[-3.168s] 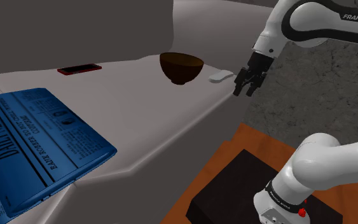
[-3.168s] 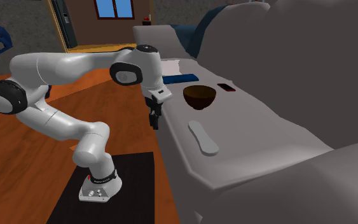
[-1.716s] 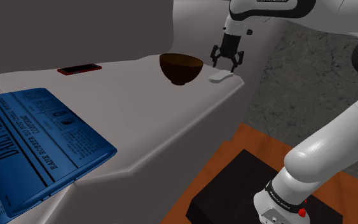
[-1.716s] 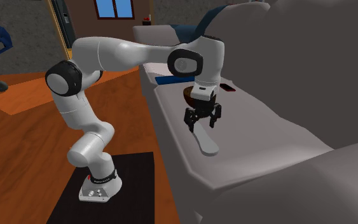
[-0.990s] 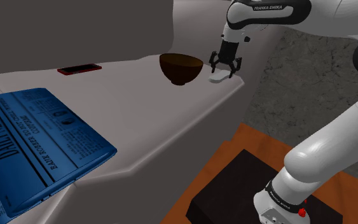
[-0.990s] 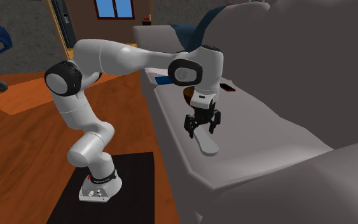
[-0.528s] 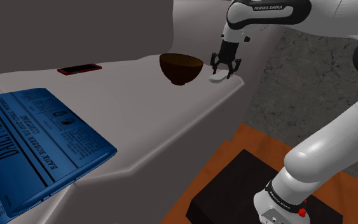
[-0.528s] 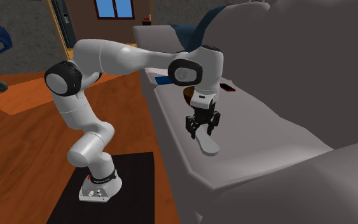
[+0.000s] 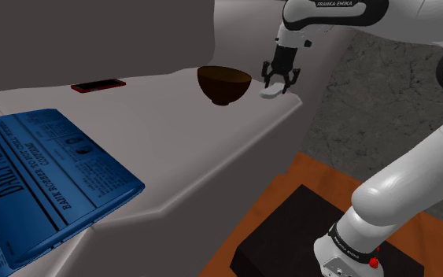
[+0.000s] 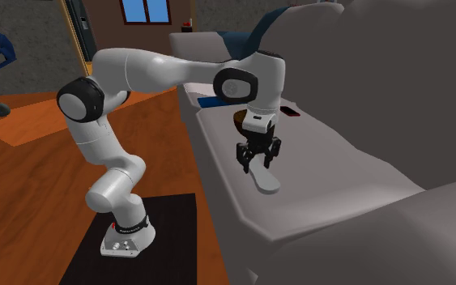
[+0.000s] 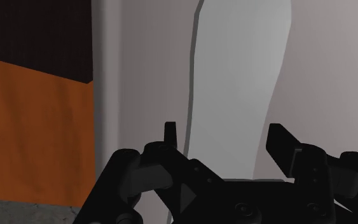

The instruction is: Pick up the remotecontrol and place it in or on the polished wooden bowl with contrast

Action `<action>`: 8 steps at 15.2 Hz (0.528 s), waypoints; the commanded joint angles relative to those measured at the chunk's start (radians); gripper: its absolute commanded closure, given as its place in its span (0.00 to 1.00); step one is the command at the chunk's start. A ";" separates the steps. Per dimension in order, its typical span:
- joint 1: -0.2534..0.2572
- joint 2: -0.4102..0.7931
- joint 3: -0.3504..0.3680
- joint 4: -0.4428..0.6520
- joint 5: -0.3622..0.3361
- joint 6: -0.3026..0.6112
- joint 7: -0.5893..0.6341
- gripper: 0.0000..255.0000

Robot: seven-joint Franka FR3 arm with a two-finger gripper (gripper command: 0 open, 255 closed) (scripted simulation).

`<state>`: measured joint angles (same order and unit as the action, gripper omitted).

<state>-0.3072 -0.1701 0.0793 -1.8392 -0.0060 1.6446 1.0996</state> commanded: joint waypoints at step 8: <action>0.000 0.028 0.001 0.152 -0.002 -0.124 0.001 1.00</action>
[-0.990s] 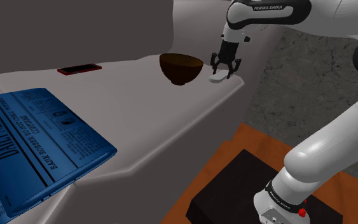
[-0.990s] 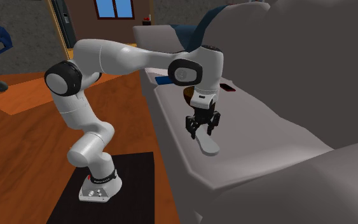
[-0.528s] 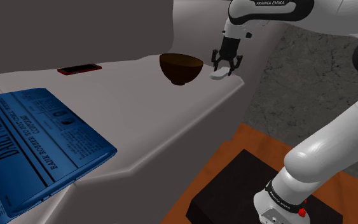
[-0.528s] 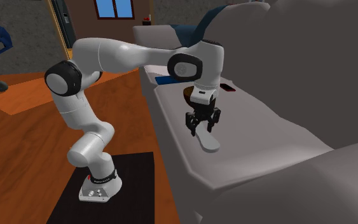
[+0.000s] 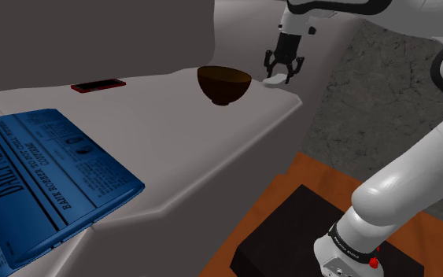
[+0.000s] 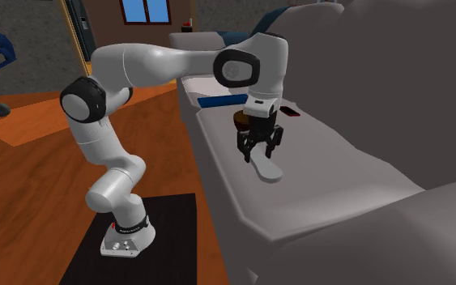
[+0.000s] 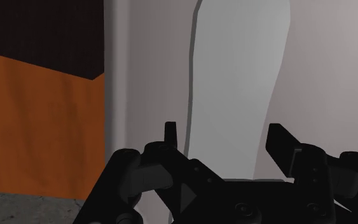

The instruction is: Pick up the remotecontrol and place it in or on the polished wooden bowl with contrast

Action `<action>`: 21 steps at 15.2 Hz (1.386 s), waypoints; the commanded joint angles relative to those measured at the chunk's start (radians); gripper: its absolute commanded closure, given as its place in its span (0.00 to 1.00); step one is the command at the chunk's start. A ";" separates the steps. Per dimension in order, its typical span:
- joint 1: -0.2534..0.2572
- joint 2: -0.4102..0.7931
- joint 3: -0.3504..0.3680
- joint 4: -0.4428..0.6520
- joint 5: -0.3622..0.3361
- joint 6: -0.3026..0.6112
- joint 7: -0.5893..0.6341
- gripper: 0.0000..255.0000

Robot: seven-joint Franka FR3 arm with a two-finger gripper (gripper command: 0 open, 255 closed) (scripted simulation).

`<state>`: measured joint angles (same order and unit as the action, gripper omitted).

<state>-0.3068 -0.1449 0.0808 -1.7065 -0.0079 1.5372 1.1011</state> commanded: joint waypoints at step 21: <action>0.004 0.161 0.006 0.506 -0.014 -0.346 0.004 1.00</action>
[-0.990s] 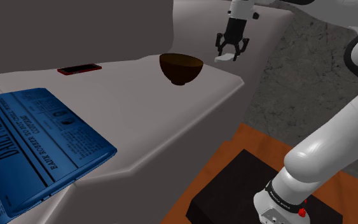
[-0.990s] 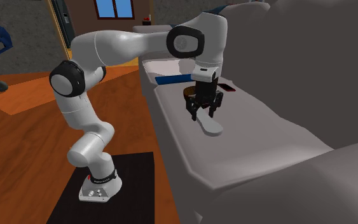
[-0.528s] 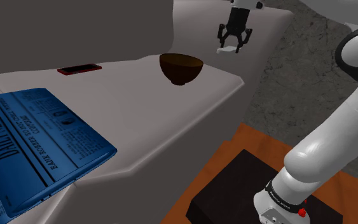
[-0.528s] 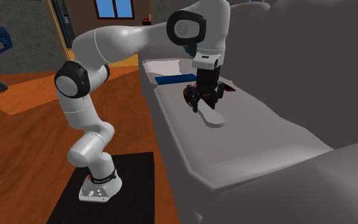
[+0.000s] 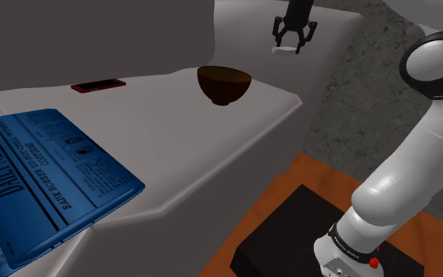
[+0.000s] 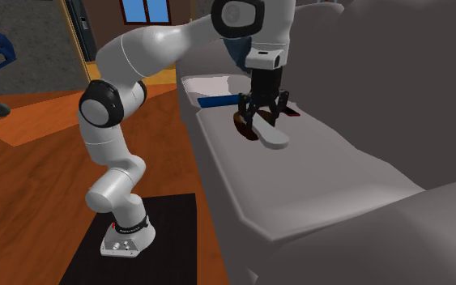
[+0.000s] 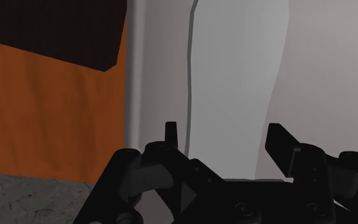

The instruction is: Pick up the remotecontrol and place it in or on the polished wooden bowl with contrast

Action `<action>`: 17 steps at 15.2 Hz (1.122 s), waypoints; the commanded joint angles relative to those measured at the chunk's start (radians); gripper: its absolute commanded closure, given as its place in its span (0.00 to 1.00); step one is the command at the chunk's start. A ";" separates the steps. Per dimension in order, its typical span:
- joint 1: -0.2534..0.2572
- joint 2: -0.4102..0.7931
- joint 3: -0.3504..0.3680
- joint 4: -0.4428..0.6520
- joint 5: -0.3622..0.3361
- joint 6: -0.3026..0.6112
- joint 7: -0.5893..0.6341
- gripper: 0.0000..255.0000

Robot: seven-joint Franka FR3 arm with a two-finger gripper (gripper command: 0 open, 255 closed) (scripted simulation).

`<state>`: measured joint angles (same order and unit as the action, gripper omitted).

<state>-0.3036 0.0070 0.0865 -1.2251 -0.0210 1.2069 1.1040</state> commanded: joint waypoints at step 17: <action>0.289 0.239 0.215 0.355 -0.067 -0.132 0.464 1.00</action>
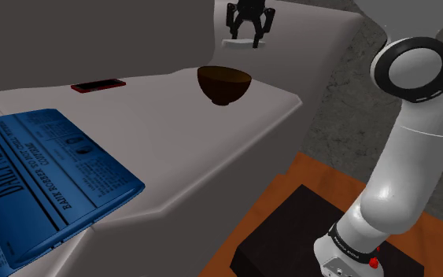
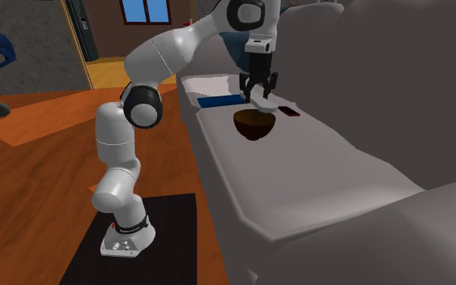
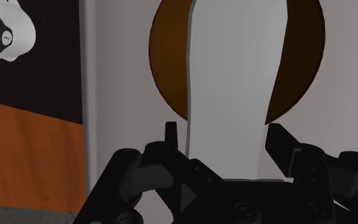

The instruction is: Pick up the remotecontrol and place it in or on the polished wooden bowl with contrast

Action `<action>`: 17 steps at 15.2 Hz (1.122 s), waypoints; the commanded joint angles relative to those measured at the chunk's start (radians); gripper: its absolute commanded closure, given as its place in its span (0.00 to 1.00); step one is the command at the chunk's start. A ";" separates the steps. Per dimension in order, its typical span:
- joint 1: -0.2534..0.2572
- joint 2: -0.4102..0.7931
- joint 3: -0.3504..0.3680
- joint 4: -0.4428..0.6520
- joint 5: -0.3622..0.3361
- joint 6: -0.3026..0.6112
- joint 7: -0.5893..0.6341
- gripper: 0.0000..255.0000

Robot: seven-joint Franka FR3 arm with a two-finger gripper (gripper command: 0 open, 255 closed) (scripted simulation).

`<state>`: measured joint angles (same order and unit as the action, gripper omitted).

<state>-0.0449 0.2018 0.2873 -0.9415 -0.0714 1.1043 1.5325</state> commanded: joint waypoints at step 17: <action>0.033 -0.084 0.025 -0.321 0.030 0.239 0.086 1.00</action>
<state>-0.0101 0.1297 0.3131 -1.2323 -0.0454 1.3236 1.6187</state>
